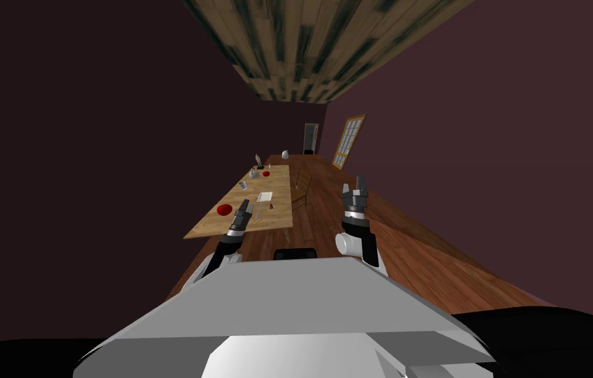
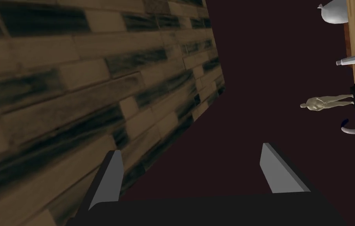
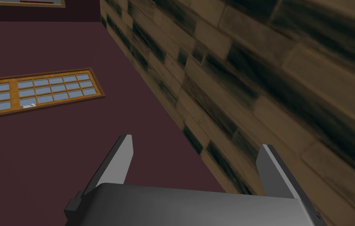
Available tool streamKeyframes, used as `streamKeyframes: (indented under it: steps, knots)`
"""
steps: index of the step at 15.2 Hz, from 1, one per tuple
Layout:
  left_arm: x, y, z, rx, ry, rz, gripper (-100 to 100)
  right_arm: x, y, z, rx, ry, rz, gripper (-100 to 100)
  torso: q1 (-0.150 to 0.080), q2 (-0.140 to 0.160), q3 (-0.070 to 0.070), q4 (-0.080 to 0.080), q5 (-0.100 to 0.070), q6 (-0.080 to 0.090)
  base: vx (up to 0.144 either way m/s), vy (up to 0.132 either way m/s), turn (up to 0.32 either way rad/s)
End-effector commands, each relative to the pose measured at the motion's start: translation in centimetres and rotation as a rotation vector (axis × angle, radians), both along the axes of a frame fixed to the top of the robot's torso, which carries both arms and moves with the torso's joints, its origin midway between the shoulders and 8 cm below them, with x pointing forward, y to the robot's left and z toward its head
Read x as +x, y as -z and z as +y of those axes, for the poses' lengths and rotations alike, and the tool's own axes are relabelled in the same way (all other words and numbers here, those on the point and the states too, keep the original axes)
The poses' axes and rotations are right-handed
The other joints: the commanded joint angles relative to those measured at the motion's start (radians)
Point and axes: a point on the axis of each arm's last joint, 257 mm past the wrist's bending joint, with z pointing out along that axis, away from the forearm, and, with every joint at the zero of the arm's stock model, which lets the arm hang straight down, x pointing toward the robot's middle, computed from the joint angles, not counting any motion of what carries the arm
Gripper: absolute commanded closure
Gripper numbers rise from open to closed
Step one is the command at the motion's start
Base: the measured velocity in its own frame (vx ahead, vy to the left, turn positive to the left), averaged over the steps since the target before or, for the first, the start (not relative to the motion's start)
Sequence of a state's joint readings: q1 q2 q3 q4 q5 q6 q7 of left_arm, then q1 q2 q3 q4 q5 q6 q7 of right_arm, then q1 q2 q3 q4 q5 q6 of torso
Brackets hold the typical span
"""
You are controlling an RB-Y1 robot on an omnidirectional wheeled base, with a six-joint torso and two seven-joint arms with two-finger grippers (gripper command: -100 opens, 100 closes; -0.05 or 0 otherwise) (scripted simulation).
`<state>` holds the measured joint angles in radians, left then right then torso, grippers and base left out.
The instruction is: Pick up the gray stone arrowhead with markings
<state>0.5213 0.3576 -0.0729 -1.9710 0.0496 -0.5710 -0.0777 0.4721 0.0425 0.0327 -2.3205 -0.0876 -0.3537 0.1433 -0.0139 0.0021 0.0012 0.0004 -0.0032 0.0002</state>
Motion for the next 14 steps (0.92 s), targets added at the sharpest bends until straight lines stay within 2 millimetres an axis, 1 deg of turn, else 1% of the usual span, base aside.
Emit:
streamKeyframes:
  steps: [1, 2, 3, 4, 5, 6, 7, 8, 9, 10, 11, 12, 13, 14]
  knots:
    - [0.2, 2.4, -0.4, 0.04, 0.035, 0.054, -100, 0.0, 0.0, 0.0, 0.0, 0.0, 0.0, 0, 0.0, 0.0, 0.0, 0.0, 0.0, 0.0, -0.01, -0.195, -0.014]
    - [0.2, 2.9, -0.2, 0.053, 0.037, 0.065, -100, 0.0, 0.0, 0.0, 0.0, 0.0, 0.0, 0, -0.001, -0.001, 0.0, 0.0, 0.0, 0.0, -0.006, -0.201, -0.012]
    - [0.2, 4.2, -0.5, 0.078, 0.064, 0.094, -100, 0.0, 0.0, 0.0, 0.0, 0.0, 0.0, 0, -0.001, -0.001, -0.001, 0.0, 0.0, 0.0, 0.008, -0.22, -0.016]
    - [0.2, 5.1, -0.2, 0.089, 0.061, 0.112, -100, 0.0, 0.0, 0.0, 0.0, 0.0, 0.0, 0, -0.002, -0.002, -0.001, 0.0, 0.0, 0.0, 0.039, -0.217, -0.006]
    - [0.0, 6.6, -0.4, 0.114, 0.086, 0.145, -100, 0.0, 0.0, 0.0, 0.0, 0.0, 0.0, 0, -0.002, -0.003, -0.002, -0.001, 0.0, 0.0, 0.053, -0.213, -0.017]
    - [0.0, 7.4, 0.0, 0.126, 0.084, 0.163, -100, 0.0, 0.0, 0.0, 0.0, 0.0, 0.0, 0, -0.002, -0.005, -0.003, -0.001, 0.0, 0.0, 0.033, -0.199, -0.011]
    - [-0.3, 9.0, -0.1, 0.15, 0.107, 0.198, -100, 0.0, 0.0, 0.0, 0.0, 0.0, 0.0, 0, -0.001, -0.005, -0.003, -0.001, 0.0, 0.0, 0.018, -0.222, -0.02]
    - [-0.3, 9.7, 0.4, 0.165, 0.106, 0.215, -100, 0.0, 0.0, 0.0, 0.0, 0.0, 0.0, 0, -0.002, -0.004, -0.002, -0.001, 0.0, 0.0, 0.005, -0.217, -0.01]
    - [-0.6, 10.9, 0.1, 0.185, 0.132, 0.239, -100, 0.0, 0.0, 0.0, 0.0, 0.0, 0.0, 0, -0.002, -0.003, -0.002, -0.001, 0.0, 0.0, 0.008, -0.213, -0.015]
    - [-0.8, 11.8, 0.7, 0.203, 0.13, 0.262, -100, 0.0, 0.0, 0.0, 0.0, 0.0, 0.0, 0, -0.002, -0.003, -0.002, -0.001, 0.0, 0.0, 0.043, -0.19, -0.008]
    - [-0.8, 12.1, 0.9, 0.204, 0.127, 0.268, -100, 0.0, 0.0, 0.0, 0.0, 0.0, 0.0, 0, -0.001, -0.004, -0.002, -0.001, 0.0, 0.0, 0.05, -0.13, 0.003]
    - [-1.3, 14.0, 1.3, 0.242, 0.151, 0.311, -100, 0.0, 0.0, 0.0, 0.0, 0.0, 0.0, 0, 0.002, -0.005, -0.003, -0.001, 0.0, 0.0, 0.055, -0.134, -0.021]
    - [-1.4, 14.5, 1.6, 0.245, 0.146, 0.323, -100, 0.0, 0.0, 0.0, 0.0, 0.0, 0.0, 0, 0.003, -0.005, -0.003, -0.001, 0.001, 0.0, 0.052, -0.138, -0.014]
    - [-1.4, 14.5, 1.6, 0.245, 0.146, 0.323, -100, 0.0, 0.0, 0.0, 0.0, 0.0, 0.0, 0, 0.003, -0.006, -0.003, -0.001, 0.001, 0.0, 0.04, -0.104, 0.0]
